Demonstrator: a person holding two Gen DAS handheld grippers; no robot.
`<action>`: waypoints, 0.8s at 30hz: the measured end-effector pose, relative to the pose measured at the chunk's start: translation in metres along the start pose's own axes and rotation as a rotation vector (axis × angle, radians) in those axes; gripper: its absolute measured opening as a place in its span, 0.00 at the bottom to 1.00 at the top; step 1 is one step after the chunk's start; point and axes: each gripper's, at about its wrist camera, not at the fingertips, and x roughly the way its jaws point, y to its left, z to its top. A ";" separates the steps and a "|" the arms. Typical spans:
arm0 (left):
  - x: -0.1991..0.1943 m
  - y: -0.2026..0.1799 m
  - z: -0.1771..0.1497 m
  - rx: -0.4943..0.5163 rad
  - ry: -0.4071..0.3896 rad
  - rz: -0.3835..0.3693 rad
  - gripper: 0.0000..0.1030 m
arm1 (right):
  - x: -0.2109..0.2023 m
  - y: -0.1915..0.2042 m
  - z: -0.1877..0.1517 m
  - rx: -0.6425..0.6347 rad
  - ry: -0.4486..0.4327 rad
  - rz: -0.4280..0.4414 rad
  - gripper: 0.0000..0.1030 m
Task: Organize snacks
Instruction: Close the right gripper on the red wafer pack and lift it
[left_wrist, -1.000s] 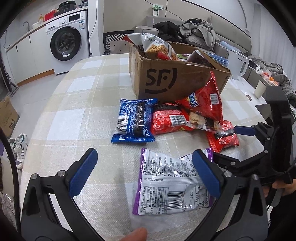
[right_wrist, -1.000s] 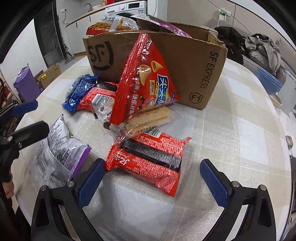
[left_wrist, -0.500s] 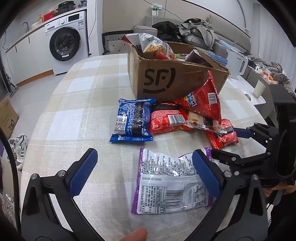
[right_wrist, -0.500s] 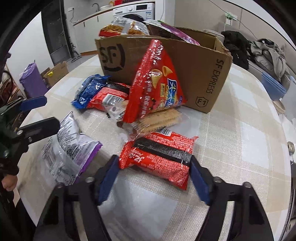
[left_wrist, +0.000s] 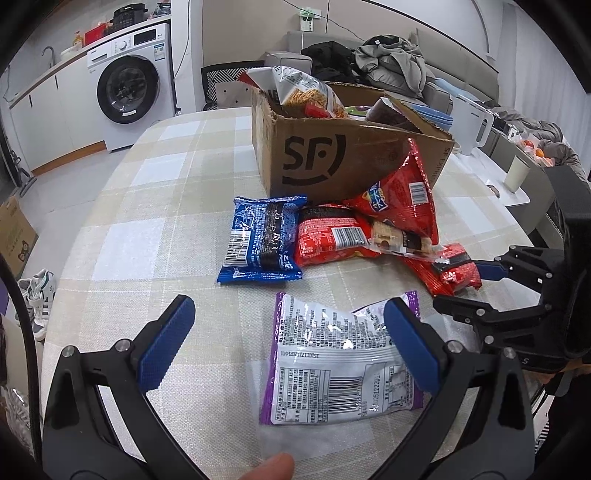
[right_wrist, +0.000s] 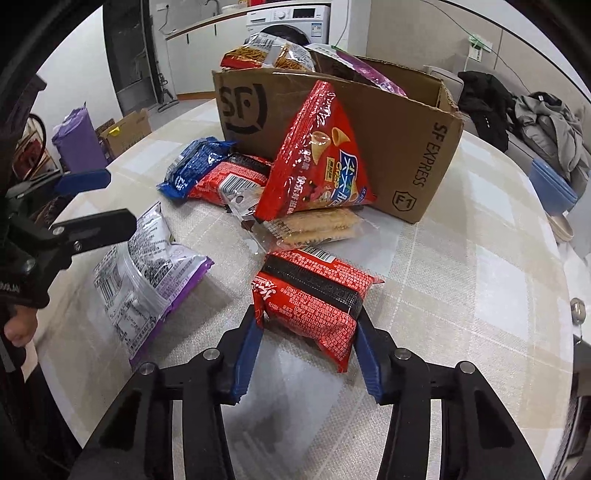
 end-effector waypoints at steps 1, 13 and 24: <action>0.000 0.000 0.000 0.000 0.001 0.000 0.99 | -0.001 0.001 -0.002 -0.013 0.004 0.003 0.47; -0.001 -0.001 0.000 0.004 -0.004 -0.003 0.99 | -0.009 -0.018 -0.015 -0.009 0.040 0.089 0.69; -0.001 -0.002 -0.001 0.011 0.001 -0.009 0.99 | -0.007 -0.023 -0.004 0.052 0.015 0.059 0.49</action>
